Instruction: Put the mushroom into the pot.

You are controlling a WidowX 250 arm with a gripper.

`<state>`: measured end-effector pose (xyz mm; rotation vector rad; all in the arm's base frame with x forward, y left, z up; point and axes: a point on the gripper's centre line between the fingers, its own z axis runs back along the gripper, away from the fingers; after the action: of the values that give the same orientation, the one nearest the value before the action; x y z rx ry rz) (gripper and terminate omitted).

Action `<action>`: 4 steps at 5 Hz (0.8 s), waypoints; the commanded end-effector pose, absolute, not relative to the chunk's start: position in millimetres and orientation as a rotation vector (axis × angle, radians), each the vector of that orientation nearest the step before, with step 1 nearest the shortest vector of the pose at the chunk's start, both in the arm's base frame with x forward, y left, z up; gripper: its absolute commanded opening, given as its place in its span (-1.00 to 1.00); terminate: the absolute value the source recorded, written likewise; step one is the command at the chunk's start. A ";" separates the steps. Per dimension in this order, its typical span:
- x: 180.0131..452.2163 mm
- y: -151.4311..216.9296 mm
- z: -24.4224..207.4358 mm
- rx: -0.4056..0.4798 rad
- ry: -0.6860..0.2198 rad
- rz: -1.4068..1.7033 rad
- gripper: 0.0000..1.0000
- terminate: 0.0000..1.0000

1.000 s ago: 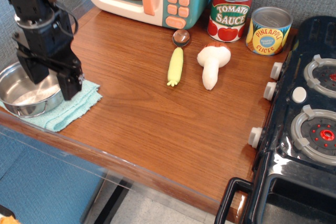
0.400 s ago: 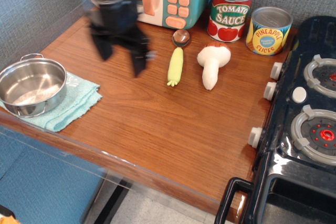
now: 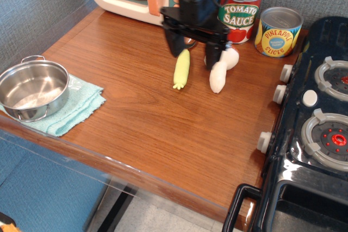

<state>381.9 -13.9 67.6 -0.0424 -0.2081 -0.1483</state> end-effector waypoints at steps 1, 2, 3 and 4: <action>399.0 -30.6 52.7 -0.050 -0.200 -0.128 1.00 -1.00; 398.0 -39.0 39.5 -0.067 -0.184 -0.126 1.00 -1.00; 396.7 -42.3 30.9 -0.070 -0.176 -0.129 1.00 -1.00; 398.2 -41.9 27.7 -0.072 -0.183 -0.138 -1.00 -1.00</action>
<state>394.5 -40.4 13.4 -0.0728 -0.1472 -0.1307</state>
